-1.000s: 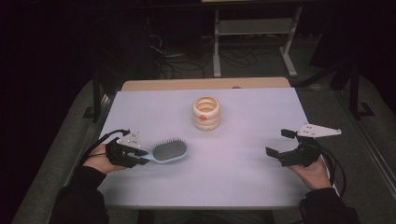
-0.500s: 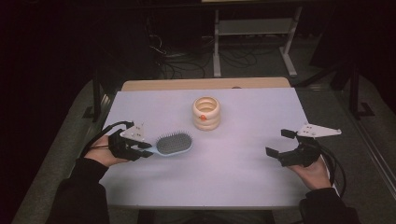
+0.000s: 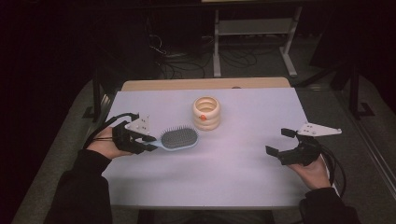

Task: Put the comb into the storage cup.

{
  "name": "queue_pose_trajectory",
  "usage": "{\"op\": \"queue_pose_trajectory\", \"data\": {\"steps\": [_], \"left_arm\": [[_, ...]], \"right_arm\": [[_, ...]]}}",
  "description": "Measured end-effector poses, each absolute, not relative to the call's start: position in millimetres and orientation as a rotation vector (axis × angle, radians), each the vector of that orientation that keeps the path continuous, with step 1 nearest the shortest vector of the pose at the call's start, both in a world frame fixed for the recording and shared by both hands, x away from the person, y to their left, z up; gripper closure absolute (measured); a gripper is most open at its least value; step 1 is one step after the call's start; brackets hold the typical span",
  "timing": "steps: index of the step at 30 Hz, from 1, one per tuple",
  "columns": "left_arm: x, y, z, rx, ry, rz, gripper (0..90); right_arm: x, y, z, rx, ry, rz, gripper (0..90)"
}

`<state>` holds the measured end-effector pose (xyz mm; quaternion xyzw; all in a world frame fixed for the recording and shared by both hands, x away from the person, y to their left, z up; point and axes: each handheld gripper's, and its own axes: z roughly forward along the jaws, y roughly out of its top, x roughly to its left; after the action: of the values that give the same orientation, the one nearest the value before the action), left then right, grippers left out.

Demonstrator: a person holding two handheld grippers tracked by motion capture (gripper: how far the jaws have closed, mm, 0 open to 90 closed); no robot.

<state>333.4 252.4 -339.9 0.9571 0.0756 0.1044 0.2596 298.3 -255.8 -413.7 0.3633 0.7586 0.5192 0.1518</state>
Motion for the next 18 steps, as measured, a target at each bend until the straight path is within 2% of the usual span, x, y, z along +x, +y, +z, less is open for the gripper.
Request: {"op": "queue_pose_trajectory", "data": {"steps": [18], "left_arm": [[343, 225, -309, 2.532, 0.166, 0.374, 69.8]], "right_arm": [[306, -243, -382, 0.943, 2.242, 1.553, 0.0]]}}
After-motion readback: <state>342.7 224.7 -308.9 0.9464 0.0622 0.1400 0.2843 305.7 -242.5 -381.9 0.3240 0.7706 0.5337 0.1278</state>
